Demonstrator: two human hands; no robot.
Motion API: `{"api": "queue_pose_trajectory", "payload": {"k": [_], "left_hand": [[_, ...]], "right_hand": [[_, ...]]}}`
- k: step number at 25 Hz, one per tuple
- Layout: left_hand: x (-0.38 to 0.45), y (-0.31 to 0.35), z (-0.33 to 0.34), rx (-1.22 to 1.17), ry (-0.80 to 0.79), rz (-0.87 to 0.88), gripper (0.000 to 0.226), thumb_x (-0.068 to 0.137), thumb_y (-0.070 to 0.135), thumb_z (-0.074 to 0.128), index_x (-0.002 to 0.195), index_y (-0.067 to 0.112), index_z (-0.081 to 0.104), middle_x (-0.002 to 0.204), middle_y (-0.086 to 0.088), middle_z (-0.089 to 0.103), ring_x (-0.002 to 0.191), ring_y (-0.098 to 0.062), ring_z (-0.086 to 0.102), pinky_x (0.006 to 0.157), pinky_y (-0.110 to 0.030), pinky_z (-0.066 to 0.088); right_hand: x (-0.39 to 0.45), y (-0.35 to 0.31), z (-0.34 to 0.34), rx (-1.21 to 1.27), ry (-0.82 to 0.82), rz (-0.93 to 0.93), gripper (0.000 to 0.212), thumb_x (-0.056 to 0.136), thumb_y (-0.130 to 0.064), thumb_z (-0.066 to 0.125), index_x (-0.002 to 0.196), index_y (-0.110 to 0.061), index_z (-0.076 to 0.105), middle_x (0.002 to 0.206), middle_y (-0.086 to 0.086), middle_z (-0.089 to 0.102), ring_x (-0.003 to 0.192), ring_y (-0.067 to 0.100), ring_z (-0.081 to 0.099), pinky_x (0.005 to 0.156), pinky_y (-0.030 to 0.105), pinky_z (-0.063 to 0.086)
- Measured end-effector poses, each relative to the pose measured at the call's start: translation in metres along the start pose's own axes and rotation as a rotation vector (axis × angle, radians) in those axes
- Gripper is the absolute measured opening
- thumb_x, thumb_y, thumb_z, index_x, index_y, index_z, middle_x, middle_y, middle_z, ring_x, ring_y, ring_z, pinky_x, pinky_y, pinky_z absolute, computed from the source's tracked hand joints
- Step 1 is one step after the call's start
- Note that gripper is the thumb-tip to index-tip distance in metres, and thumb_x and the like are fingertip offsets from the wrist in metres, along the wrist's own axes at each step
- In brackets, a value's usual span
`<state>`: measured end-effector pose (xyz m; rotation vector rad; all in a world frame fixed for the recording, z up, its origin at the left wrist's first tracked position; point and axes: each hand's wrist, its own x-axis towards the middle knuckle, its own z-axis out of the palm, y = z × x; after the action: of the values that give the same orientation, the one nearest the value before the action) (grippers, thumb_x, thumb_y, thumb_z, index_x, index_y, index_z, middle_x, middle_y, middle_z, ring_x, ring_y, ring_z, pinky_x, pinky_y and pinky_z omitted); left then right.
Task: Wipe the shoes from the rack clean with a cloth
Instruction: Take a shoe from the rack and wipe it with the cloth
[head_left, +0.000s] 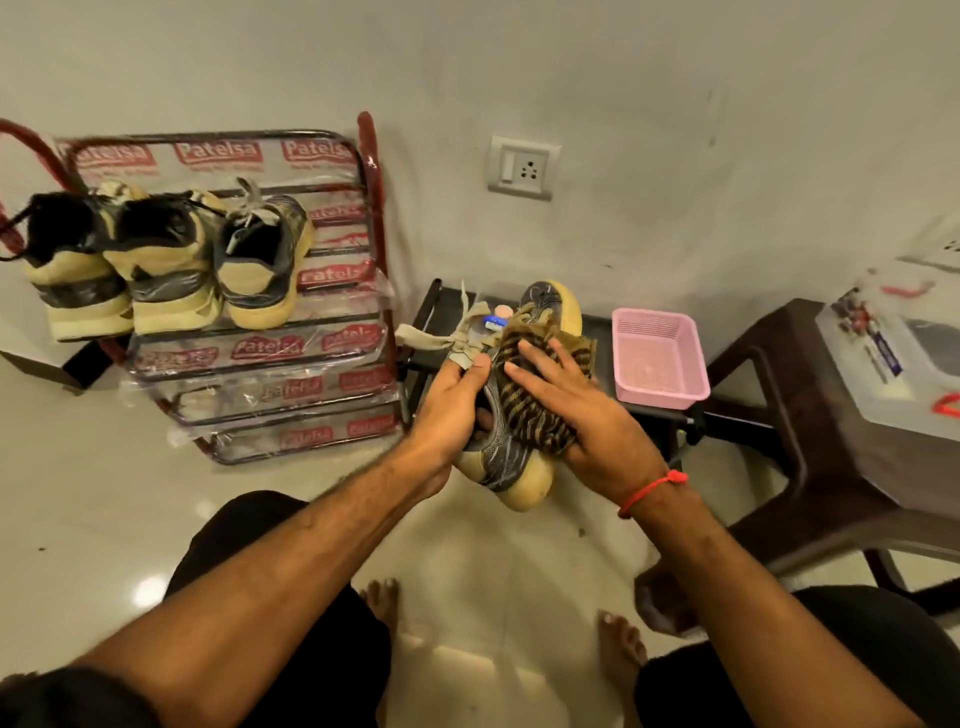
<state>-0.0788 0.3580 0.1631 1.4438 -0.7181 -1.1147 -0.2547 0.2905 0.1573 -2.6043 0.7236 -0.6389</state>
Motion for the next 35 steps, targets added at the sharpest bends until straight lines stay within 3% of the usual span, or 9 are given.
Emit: {"api": "queue_pose_trajectory", "payload": {"k": [5, 8, 12, 17, 20, 23, 28, 33, 35], "left_hand": [[-0.005, 0.024, 0.005, 0.019, 0.036, 0.06, 0.034, 0.108, 0.039, 0.046, 0.131, 0.021, 0.064, 0.121, 0.0, 0.072, 0.112, -0.018, 0.067, 0.1, -0.038, 0.053], [0.001, 0.01, -0.001, 0.068, 0.085, -0.001, 0.038, 0.107, 0.042, 0.045, 0.134, 0.021, 0.062, 0.126, 0.002, 0.07, 0.118, -0.014, 0.064, 0.108, -0.041, 0.049], [0.014, -0.024, -0.001, 0.011, 0.031, -0.059, 0.037, 0.107, 0.039, 0.048, 0.135, 0.022, 0.062, 0.124, 0.004, 0.071, 0.119, -0.013, 0.065, 0.102, -0.032, 0.051], [0.049, -0.039, 0.003, -0.042, 0.028, -0.038, 0.036, 0.105, 0.04, 0.052, 0.134, 0.021, 0.063, 0.125, 0.003, 0.072, 0.119, -0.013, 0.066, 0.105, -0.037, 0.051], [0.06, -0.04, -0.006, -0.049, 0.063, -0.067, 0.036, 0.107, 0.04, 0.047, 0.132, 0.021, 0.064, 0.123, 0.002, 0.072, 0.118, -0.015, 0.066, 0.101, -0.036, 0.052], [0.064, -0.037, -0.011, -0.053, 0.077, -0.115, 0.035, 0.109, 0.037, 0.044, 0.131, 0.019, 0.064, 0.12, 0.001, 0.073, 0.112, -0.014, 0.068, 0.08, -0.025, 0.054], [0.057, -0.035, -0.014, -0.053, 0.096, -0.083, 0.037, 0.107, 0.038, 0.049, 0.136, 0.018, 0.062, 0.127, -0.001, 0.071, 0.12, -0.017, 0.066, 0.105, -0.04, 0.052], [0.05, -0.038, -0.017, -0.029, 0.085, -0.118, 0.037, 0.106, 0.041, 0.049, 0.135, 0.022, 0.062, 0.12, -0.001, 0.074, 0.113, -0.019, 0.07, 0.084, -0.034, 0.059], [0.045, -0.032, -0.018, -0.021, 0.091, -0.109, 0.036, 0.107, 0.042, 0.048, 0.133, 0.023, 0.063, 0.117, -0.002, 0.075, 0.109, -0.021, 0.071, 0.087, -0.039, 0.061]], "right_hand": [[-0.012, -0.034, -0.003, 0.097, 0.118, 0.009, 0.056, 0.095, -0.011, 0.058, 0.149, -0.017, 0.044, 0.161, 0.001, 0.03, 0.154, 0.023, 0.012, 0.124, 0.041, 0.021], [-0.02, -0.028, 0.015, 0.006, 0.026, -0.133, 0.063, 0.092, -0.007, 0.059, 0.151, -0.018, 0.041, 0.162, -0.002, 0.029, 0.154, 0.021, 0.012, 0.121, 0.051, 0.026], [-0.013, 0.009, 0.028, -0.069, 0.009, -0.072, 0.069, 0.09, -0.002, 0.061, 0.153, -0.019, 0.038, 0.163, 0.0, 0.028, 0.154, 0.026, 0.012, 0.119, 0.057, 0.027], [0.007, 0.03, 0.035, 0.059, 0.104, 0.106, 0.058, 0.095, -0.014, 0.058, 0.151, -0.014, 0.041, 0.162, 0.003, 0.029, 0.153, 0.027, 0.012, 0.124, 0.044, 0.021], [0.001, 0.009, 0.056, 0.035, -0.008, 0.006, 0.06, 0.093, -0.028, 0.044, 0.152, -0.016, 0.038, 0.162, 0.0, 0.028, 0.154, 0.021, 0.01, 0.125, 0.042, 0.016], [0.011, 0.024, 0.055, 0.048, -0.088, -0.056, 0.059, 0.094, -0.016, 0.048, 0.152, -0.016, 0.039, 0.162, -0.001, 0.028, 0.154, 0.022, 0.011, 0.124, 0.049, 0.018], [0.017, 0.033, 0.043, 0.114, -0.091, -0.006, 0.07, 0.09, 0.003, 0.056, 0.153, -0.02, 0.037, 0.163, -0.006, 0.026, 0.154, 0.019, 0.01, 0.125, 0.044, 0.018], [0.015, 0.041, 0.045, 0.139, -0.137, -0.014, 0.072, 0.089, 0.006, 0.055, 0.153, -0.02, 0.036, 0.163, -0.005, 0.026, 0.154, 0.02, 0.012, 0.124, 0.048, 0.02], [0.017, 0.038, 0.044, 0.158, -0.119, -0.011, 0.072, 0.089, 0.006, 0.057, 0.153, -0.02, 0.036, 0.163, -0.005, 0.026, 0.154, 0.022, 0.013, 0.123, 0.051, 0.022]]}}
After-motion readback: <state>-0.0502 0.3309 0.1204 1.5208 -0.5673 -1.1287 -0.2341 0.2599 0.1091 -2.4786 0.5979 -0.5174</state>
